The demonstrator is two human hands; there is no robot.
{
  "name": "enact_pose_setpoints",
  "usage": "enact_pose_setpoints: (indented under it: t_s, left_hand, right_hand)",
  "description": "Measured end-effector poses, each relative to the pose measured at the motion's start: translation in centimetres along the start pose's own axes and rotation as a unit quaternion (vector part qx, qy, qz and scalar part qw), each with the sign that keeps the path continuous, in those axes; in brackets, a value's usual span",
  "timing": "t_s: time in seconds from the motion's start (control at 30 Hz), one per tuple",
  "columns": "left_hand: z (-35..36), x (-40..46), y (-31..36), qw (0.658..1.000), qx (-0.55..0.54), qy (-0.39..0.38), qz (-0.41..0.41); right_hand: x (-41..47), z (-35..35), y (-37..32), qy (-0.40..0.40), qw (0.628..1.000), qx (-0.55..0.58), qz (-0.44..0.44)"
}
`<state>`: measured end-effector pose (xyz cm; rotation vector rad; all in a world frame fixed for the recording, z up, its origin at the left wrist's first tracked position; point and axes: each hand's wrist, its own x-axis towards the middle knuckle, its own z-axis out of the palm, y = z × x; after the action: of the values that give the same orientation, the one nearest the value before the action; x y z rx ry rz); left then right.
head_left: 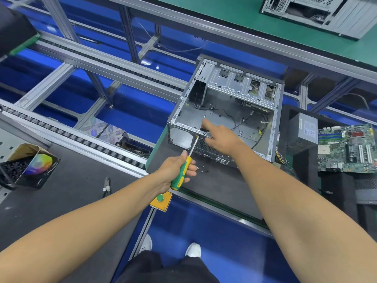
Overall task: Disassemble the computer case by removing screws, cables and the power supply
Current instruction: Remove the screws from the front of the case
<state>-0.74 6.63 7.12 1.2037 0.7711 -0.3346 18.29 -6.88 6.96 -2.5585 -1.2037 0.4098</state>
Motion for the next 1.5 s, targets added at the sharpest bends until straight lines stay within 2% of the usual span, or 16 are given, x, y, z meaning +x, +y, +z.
enact_pose_setpoints:
  t_s: [0.1,0.4,0.6,0.7,1.0,1.13,1.27,1.37,1.5]
  left_hand:
    - [0.0,0.0,0.2,1.000,-0.020,-0.002,-0.002]
    - [1.6,-0.3,-0.7,0.995,-0.042,0.062,0.067]
    - [0.5,-0.7,0.3,0.999,0.040,-0.011,0.032]
    - [0.0,-0.8,1.0,0.999,0.029,-0.022,0.014]
    - [0.2,-0.1,0.5,0.994,0.014,0.094,0.057]
    - [0.3,-0.1,0.1,0.995,-0.033,0.057,0.079]
    - [-0.3,-0.1,0.4,0.999,-0.006,0.019,0.025]
    - [-0.6,0.0,0.8,1.000,-0.026,-0.001,0.005]
    - [0.2,0.1,0.8,0.999,-0.039,0.024,0.017]
  right_hand:
    - [0.0,-0.1,0.0,-0.001,1.000,0.000,0.001]
    - [-0.3,-0.5,-0.4,-0.002,1.000,-0.001,-0.002]
    - [-0.4,-0.8,-0.7,-0.009,1.000,-0.012,0.003]
    - [-0.4,-0.8,-0.8,-0.012,1.000,-0.011,0.005]
    - [-0.4,-0.9,-0.9,-0.017,1.000,-0.009,0.017]
    - [-0.4,-0.8,-0.9,-0.020,1.000,-0.007,0.023]
    - [-0.5,-0.8,-0.9,-0.015,1.000,-0.011,0.015]
    - [-0.5,-0.9,-0.9,-0.016,1.000,-0.014,0.015]
    - [-0.5,-1.0,-1.0,-0.021,1.000,-0.015,0.011]
